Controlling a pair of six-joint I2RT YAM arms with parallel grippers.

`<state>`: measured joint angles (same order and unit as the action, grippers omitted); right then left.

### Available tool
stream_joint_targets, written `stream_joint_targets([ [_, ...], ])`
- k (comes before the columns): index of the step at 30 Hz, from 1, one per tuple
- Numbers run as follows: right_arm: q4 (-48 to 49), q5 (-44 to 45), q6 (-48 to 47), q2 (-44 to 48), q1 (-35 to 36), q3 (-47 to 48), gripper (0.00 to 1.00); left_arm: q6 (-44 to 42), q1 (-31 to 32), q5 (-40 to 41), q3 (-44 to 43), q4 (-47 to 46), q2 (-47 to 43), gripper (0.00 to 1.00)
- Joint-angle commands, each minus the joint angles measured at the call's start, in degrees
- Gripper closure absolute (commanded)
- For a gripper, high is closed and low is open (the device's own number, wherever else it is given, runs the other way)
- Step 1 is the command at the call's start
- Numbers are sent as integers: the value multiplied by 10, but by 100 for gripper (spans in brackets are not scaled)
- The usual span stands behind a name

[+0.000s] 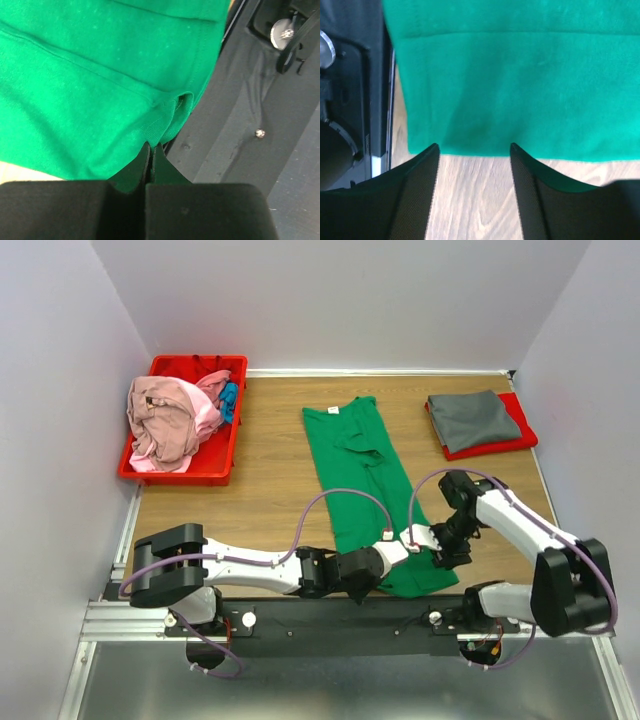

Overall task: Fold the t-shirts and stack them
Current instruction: Fold the tshirt

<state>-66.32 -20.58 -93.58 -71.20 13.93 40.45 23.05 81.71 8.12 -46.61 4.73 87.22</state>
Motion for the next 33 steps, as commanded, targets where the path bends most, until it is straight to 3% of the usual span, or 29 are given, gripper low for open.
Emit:
stream_joint_targets([
  [1,45,-20,32,-50,4,14,38,8,-1,-18,6,-25,-13,100],
  [10,138,-33,88,-92,4,-4,50,17,-10,-18,35,-43,-30,100],
  [17,218,-17,149,-118,4,-3,64,23,-52,-33,64,-81,-48,100],
  [33,301,-2,248,-181,3,95,64,-19,-142,-79,76,-129,-22,100],
])
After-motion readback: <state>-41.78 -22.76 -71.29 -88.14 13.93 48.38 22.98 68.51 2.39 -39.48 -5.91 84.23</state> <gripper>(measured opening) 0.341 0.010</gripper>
